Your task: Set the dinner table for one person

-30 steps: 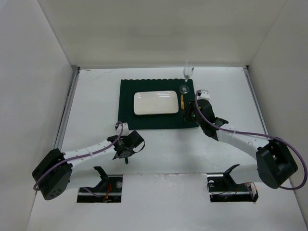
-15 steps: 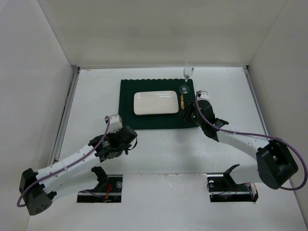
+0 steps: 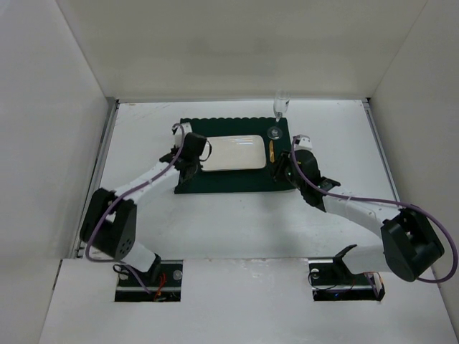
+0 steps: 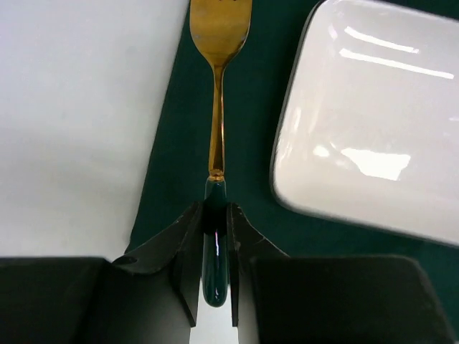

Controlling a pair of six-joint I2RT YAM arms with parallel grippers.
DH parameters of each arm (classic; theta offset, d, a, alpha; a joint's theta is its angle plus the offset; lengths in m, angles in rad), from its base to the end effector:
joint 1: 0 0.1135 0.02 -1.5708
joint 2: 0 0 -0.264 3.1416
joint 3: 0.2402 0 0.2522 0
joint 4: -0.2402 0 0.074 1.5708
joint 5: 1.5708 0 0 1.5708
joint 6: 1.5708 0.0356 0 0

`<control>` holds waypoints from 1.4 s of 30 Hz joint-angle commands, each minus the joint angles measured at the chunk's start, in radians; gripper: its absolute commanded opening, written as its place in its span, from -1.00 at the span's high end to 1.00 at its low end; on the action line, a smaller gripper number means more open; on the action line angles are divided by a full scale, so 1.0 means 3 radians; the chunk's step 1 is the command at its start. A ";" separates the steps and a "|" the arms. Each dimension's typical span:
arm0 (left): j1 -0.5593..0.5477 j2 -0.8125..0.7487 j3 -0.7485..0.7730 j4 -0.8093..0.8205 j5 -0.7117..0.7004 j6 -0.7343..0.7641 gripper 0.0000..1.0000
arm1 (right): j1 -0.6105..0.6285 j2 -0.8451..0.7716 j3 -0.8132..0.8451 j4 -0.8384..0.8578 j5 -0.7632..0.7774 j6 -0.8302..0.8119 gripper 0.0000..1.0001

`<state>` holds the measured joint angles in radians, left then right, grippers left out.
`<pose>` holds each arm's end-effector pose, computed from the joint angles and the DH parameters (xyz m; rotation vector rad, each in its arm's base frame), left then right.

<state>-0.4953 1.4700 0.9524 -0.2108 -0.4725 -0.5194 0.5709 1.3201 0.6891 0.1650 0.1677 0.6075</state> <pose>0.2847 -0.1354 0.2367 -0.2629 2.1896 -0.0159 0.2431 0.1491 0.2242 0.1455 2.0724 0.5657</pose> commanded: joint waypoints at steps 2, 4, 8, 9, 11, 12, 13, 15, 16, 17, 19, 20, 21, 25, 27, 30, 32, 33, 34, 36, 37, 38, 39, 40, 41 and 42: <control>0.0033 0.0493 0.0450 0.0151 0.0118 0.0657 0.90 | 0.0037 0.0043 0.0009 0.0227 0.0014 0.0025 0.28; 0.0048 0.0678 0.0563 0.0125 0.0046 0.0734 0.90 | 0.0043 0.0058 0.0009 0.0227 0.0014 0.0025 0.28; 0.0064 0.0832 0.0625 0.0115 -0.0097 0.0821 0.89 | 0.0043 0.0058 0.0009 0.0227 0.0014 0.0025 0.28; 0.0079 0.0847 0.0625 0.0115 -0.0117 0.0826 0.89 | 0.0043 0.0058 0.0009 0.0227 0.0014 0.0025 0.28; 0.0094 0.0873 0.0620 0.0109 -0.0148 0.0836 0.89 | 0.0043 0.0058 0.0009 0.0232 0.0014 0.0025 0.27; 0.0099 0.0898 0.0620 0.0109 -0.0148 0.0847 0.88 | 0.0043 0.0058 0.0009 0.0232 0.0014 0.0025 0.27; 0.0099 0.0929 0.0625 0.0109 -0.0153 0.0862 0.88 | 0.0043 0.0064 0.0009 0.0232 0.0014 0.0025 0.27; 0.0110 0.1021 0.0650 0.0109 -0.0199 0.0903 0.87 | 0.0043 0.0069 0.0009 0.0232 0.0014 0.0025 0.26; 0.0115 0.1062 0.0660 0.0109 -0.0215 0.0918 0.87 | 0.0043 0.0069 0.0009 0.0232 0.0014 0.0025 0.26; 0.0115 0.1113 0.0676 0.0109 -0.0230 0.0939 0.86 | 0.0043 0.0069 0.0009 0.0232 0.0014 0.0025 0.25; 0.0115 0.1195 0.0681 0.0155 -0.0256 0.0974 0.85 | 0.0043 0.0069 0.0009 0.0237 0.0014 0.0025 0.25; 0.0115 0.1215 0.0681 0.0166 -0.0256 0.0985 0.84 | 0.0043 0.0069 0.0009 0.0243 0.0014 0.0025 0.25; 0.0120 0.1236 0.0681 0.0191 -0.0266 0.1005 0.83 | 0.0043 0.0069 0.0004 0.0248 0.0014 0.0025 0.25; 0.0130 0.1180 0.0640 0.0253 -0.0291 0.1000 0.75 | 0.0043 0.0079 0.0004 0.0253 0.0014 0.0025 0.25; 0.0130 0.1119 0.0609 0.0248 -0.0291 0.0949 0.59 | 0.0043 0.0074 0.0004 0.0253 0.0014 0.0025 0.24; 0.0105 0.0981 0.0523 0.0222 -0.0291 0.0847 0.35 | 0.0043 0.0033 -0.0011 0.0253 0.0019 0.0025 0.09; 0.0064 0.0812 0.0446 0.0186 -0.0286 0.0740 0.18 | 0.0043 0.0002 -0.0037 0.0268 0.0065 0.0025 -0.03; 0.0048 0.0736 0.0405 0.0176 -0.0286 0.0689 0.13 | 0.0043 -0.0018 -0.0047 0.0273 0.0090 0.0025 -0.07; 0.0038 0.0613 0.0339 0.0166 -0.0276 0.0617 0.08 | 0.0043 -0.0033 -0.0057 0.0278 0.0111 0.0025 -0.11; 0.0013 0.0337 0.0181 0.0166 -0.0266 0.0494 -0.02 | 0.0043 -0.0074 -0.0078 0.0289 0.0136 0.0025 -0.15; 0.0012 0.0220 0.0104 0.0186 -0.0261 0.0443 -0.08 | 0.0043 -0.0090 -0.0088 0.0309 0.0152 0.0025 -0.15; 0.0012 0.0061 -0.0003 0.0216 -0.0256 0.0372 -0.12 | 0.0038 -0.0100 -0.0108 0.0334 0.0162 0.0025 -0.15; 0.0018 -0.0092 -0.0116 0.0247 -0.0256 0.0290 -0.15 | 0.0037 -0.0115 -0.0124 0.0360 0.0172 0.0025 -0.13; 0.0023 -0.0215 -0.0208 0.0273 -0.0256 0.0224 -0.17 | 0.0037 -0.0136 -0.0144 0.0396 0.0182 0.0025 -0.08; 0.0038 -0.0378 -0.0340 0.0324 -0.0246 0.0132 -0.20 | 0.0037 -0.0166 -0.0165 0.0421 0.0198 0.0025 -0.02; 0.0053 -0.0537 -0.0468 0.0370 -0.0230 0.0050 -0.24 | 0.0037 -0.0202 -0.0195 0.0452 0.0223 0.0030 0.07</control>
<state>-0.4896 1.4128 0.8890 -0.1249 -0.5385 -0.4080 0.5716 1.3090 0.6464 0.2035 0.1978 0.6098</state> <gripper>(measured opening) 0.612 0.487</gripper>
